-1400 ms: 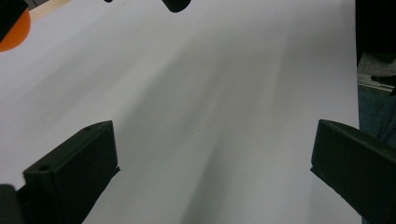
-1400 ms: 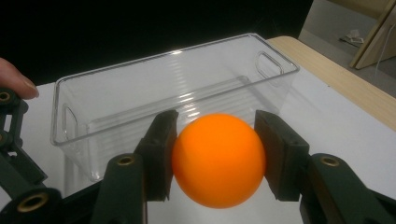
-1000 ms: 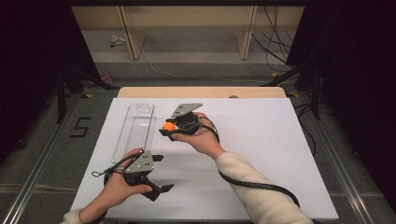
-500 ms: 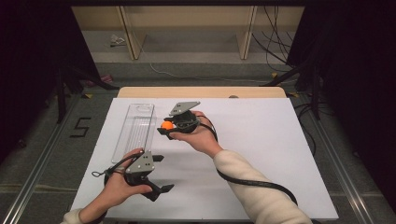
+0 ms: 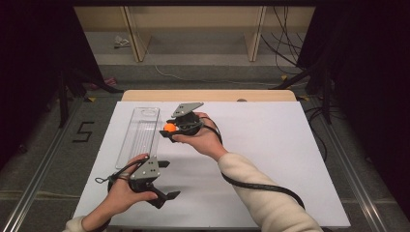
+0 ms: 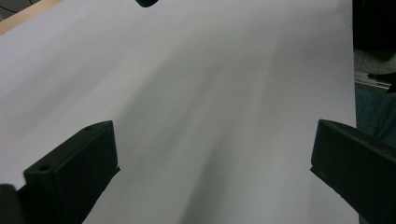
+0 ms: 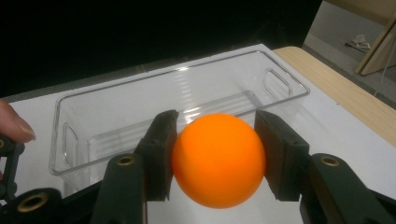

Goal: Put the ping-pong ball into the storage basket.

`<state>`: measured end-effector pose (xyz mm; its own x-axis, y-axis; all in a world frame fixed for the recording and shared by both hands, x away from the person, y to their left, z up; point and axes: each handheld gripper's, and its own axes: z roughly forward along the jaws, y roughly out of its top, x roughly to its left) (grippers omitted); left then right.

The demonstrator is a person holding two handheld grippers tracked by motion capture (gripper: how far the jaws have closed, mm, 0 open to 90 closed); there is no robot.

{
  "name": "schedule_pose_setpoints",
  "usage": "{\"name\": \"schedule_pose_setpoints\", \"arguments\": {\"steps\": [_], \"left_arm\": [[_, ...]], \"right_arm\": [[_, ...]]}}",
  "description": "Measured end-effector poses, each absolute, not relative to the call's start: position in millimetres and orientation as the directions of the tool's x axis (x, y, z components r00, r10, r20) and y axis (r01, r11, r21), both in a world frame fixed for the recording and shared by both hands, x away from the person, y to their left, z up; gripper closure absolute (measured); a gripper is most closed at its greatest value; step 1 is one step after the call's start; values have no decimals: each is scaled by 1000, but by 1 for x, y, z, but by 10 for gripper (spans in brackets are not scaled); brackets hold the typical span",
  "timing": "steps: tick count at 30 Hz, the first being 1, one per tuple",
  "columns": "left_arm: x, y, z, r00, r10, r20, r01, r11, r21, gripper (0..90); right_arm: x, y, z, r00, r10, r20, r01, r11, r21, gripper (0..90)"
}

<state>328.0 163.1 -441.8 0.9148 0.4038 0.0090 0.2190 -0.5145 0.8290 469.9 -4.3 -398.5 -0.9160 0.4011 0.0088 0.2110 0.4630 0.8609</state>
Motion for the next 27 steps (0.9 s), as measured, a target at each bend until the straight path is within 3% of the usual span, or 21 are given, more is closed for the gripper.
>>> {"name": "schedule_pose_setpoints", "arguments": {"steps": [27], "left_arm": [[328, 163, -442, 917, 400, 10, 216, -517, 828, 2]], "right_arm": [[476, 10, -392, -921, 389, 4, 203, 471, 859, 515]]}}
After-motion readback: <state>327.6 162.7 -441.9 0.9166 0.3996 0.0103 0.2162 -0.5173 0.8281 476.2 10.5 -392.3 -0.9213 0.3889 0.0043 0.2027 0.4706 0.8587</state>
